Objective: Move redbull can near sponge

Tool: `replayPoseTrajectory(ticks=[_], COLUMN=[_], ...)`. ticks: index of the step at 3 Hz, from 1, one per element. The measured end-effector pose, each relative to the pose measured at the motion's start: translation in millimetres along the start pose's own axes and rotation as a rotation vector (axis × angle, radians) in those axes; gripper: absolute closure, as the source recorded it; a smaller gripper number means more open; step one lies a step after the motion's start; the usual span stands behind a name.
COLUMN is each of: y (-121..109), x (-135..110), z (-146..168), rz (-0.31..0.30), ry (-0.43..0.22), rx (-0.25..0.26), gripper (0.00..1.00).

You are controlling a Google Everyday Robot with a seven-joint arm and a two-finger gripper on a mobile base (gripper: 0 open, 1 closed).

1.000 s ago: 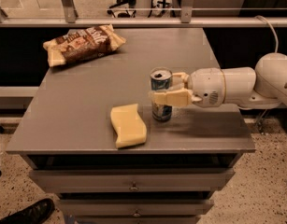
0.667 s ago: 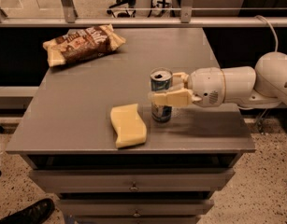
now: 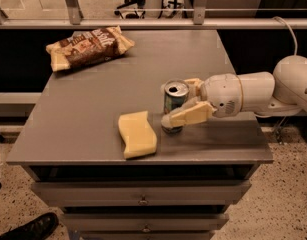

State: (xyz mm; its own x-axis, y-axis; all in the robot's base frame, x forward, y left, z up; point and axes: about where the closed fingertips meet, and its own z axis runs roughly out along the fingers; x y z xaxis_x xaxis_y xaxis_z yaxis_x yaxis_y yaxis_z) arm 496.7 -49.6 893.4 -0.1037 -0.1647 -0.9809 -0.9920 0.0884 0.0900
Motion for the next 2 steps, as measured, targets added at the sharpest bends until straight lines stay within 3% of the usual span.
replayPoseTrajectory(ticks=[2], y=[15.2], x=[-15.7], z=[-22.8], rz=[-0.117], ry=[0.026], rx=[-0.017], gripper=[0.0])
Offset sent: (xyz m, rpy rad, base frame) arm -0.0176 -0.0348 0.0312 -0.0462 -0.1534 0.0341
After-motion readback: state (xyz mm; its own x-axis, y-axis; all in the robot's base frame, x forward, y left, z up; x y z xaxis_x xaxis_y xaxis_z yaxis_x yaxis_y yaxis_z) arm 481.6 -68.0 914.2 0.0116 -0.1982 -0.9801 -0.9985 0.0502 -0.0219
